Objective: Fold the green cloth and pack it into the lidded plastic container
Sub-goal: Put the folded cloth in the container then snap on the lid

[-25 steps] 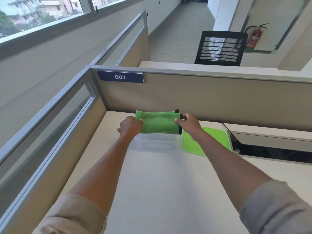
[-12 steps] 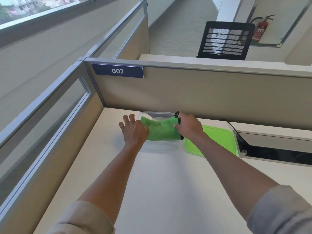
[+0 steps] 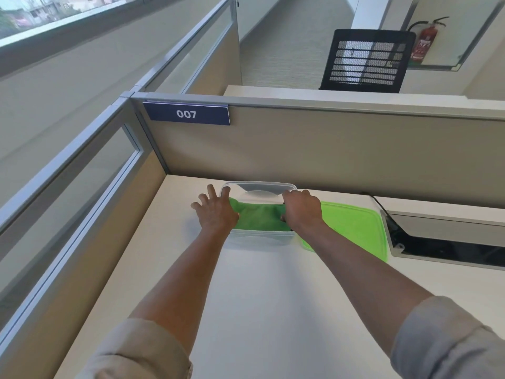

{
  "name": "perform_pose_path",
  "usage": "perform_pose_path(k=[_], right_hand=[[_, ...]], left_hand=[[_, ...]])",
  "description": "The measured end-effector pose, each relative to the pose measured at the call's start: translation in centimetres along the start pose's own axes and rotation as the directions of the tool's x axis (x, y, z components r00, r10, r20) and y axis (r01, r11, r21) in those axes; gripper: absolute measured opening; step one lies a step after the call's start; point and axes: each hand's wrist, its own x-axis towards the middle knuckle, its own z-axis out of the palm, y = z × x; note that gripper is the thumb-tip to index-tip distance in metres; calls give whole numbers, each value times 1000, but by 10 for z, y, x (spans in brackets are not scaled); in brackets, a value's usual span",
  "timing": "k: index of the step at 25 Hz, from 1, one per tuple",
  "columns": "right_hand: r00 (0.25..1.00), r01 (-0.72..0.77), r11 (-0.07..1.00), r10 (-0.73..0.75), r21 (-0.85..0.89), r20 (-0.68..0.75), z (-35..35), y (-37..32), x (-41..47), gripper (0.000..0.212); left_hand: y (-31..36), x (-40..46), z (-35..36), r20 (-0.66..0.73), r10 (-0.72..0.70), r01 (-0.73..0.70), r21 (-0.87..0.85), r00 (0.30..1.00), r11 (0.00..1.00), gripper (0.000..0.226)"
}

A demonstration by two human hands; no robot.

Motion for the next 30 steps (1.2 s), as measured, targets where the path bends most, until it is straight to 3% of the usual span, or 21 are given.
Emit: perform_pose_path(k=[4,7,14,18,21,23,26,30], right_hand=[[999,-17,1000,17,-2,34,5,-1,5,44],[999,-15,1000,16,-14,50,7,-2,7,44],[997,79,993,-80,90,15,7,7,2,38],[989,135,978,-123,162,-83,0,15,-8,40],[971,156,962,-108,226,-211,-8,24,-20,34],[959,156,957,-86,245,-272,-12,36,-32,32],[956,114,969,-46,218,-291,-10,60,-51,26],[974,27,984,14,176,-228,1,98,-79,23]], left_hand=[[3,1,3,-62,-31,30,-17,998,999,100],[3,0,3,-29,-80,78,-72,996,994,119],[0,-4,-6,-47,-42,31,-210,998,977,106],[6,-19,-19,-204,9,-76,-327,979,942,88],[21,-37,-28,-414,128,-271,-308,901,912,77],[37,-54,-30,-475,251,-409,-265,844,873,71],[64,-77,-29,-464,472,-604,-188,750,774,65],[95,-110,-9,-376,742,-813,-61,556,579,52]])
